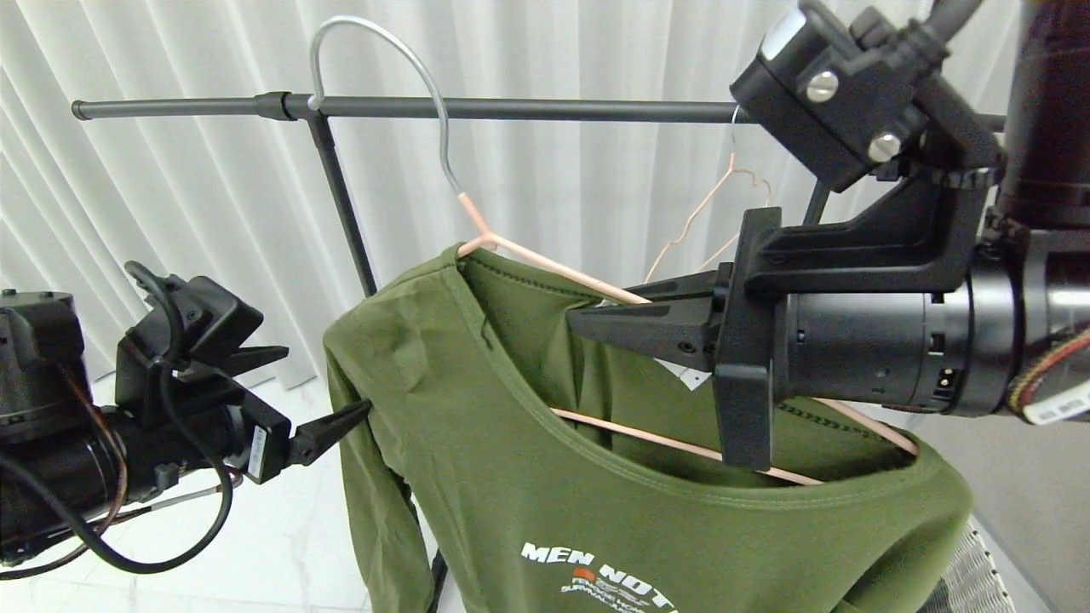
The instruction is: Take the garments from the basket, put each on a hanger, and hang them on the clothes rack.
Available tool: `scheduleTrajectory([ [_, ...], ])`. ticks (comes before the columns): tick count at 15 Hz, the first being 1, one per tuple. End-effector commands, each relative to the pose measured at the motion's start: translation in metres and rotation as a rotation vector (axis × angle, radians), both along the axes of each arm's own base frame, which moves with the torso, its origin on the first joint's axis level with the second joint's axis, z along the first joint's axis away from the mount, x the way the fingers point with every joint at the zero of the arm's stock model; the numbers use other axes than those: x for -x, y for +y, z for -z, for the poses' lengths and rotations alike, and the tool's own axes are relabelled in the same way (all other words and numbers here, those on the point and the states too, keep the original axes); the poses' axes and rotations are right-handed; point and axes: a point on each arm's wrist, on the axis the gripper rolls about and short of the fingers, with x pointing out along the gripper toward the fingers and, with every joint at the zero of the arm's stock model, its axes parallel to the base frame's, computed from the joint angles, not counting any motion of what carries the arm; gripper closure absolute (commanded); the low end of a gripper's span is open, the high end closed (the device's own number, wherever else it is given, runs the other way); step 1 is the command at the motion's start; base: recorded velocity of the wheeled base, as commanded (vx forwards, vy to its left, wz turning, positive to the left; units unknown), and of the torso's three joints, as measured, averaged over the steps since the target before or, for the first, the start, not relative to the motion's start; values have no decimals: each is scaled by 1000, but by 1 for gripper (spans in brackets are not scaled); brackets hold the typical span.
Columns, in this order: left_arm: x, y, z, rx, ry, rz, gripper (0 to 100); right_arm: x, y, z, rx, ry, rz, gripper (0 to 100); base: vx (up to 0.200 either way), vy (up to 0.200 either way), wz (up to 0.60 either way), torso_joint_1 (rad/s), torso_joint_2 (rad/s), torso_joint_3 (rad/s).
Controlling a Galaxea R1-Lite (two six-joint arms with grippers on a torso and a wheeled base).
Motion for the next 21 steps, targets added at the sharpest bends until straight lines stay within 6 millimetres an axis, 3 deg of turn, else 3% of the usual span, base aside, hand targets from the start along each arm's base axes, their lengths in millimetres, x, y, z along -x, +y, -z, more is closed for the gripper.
scheduleTrajectory([
  [1,-7,2,4,-1,23,-2,0,4,-1,-2,-7,-3,-12,100,0,0,0,0,0,0],
  [4,-7,2,6,0,28,-1,0,8,2,-1,-4,-3,-29,100,0,0,0,0,0,0],
  [5,-7,2,6,-1,27,-1,100,8,2,-1,-4,-3,-29,100,0,0,0,0,0,0],
  [9,-6,8,9,-6,40,-28,100,7,0,-3,-8,-5,-22,100,0,0,0,0,0,0],
  [15,-10,42,17,-97,48,-149,100,6,-2,-5,-17,-8,-11,100,0,0,0,0,0,0],
  [18,-8,42,15,-100,35,-148,100,6,-2,-5,-16,-8,-9,100,0,0,0,0,0,0],
  [19,-7,42,14,-99,30,-147,0,6,-2,-5,-16,-8,-9,100,0,0,0,0,0,0],
  [21,-4,41,11,-83,14,-122,0,4,-2,-6,-19,-6,-1,100,0,0,0,0,0,0],
])
